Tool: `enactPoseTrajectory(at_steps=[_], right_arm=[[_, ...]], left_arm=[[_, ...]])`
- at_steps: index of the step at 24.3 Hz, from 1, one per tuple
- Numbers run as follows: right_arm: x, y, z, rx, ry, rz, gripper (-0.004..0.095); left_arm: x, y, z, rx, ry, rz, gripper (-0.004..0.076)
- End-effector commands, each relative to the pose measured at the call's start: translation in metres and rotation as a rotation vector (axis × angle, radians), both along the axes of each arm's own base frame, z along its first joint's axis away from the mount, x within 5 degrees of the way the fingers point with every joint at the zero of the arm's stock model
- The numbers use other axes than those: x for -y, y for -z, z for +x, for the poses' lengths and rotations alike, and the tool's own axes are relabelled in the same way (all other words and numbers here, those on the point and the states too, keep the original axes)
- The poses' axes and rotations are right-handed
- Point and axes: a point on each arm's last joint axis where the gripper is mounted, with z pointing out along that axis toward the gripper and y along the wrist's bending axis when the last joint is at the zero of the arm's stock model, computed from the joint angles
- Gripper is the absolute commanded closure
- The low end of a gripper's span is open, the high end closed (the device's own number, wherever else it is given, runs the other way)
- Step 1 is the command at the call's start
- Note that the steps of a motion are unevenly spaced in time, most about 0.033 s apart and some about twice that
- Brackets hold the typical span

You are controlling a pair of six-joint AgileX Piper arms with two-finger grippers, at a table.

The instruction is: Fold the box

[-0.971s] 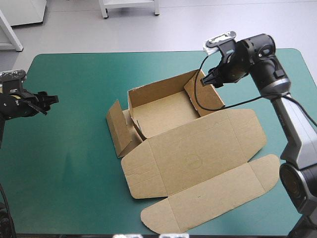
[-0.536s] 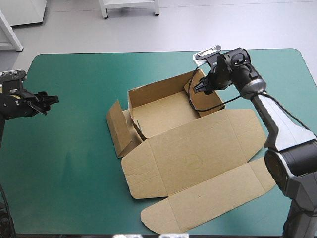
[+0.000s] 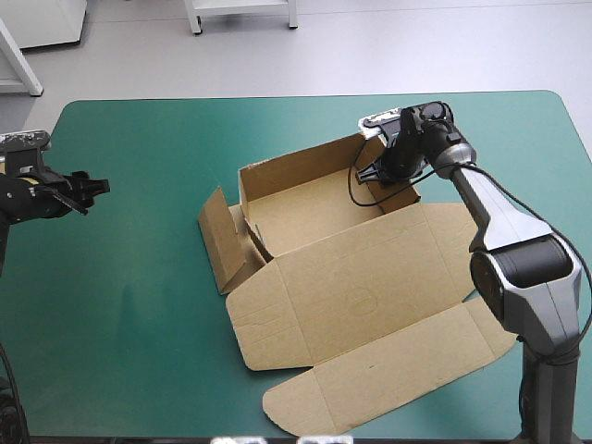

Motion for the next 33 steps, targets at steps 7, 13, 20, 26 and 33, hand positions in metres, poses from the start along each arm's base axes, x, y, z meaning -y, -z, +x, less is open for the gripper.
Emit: enactPoseTrajectory(at_steps=[7,13,20,26,33], right_arm=[[0.027,-0.081,-0.011,0.241,0.039,0.123,0.0924],[0.088,-0.174,-0.055,0.446,0.057,0.391,0.0925],[0.11,-0.218,-0.096,0.543,0.044,0.455,0.0925],[0.106,-0.225,-0.103,0.547,0.028,0.508,0.0925],[0.108,-0.223,-0.101,0.55,0.033,0.475,0.0925]], left_arm=[[0.006,-0.021,-0.002,0.123,0.009,-0.048,0.0265],[0.017,0.003,0.014,0.111,0.113,-0.206,0.0265],[0.034,0.02,0.039,0.168,0.274,-0.473,0.0265],[0.068,0.011,0.049,0.268,0.461,-0.801,0.0265],[0.12,-0.003,0.048,0.333,0.626,-0.965,0.0265]])
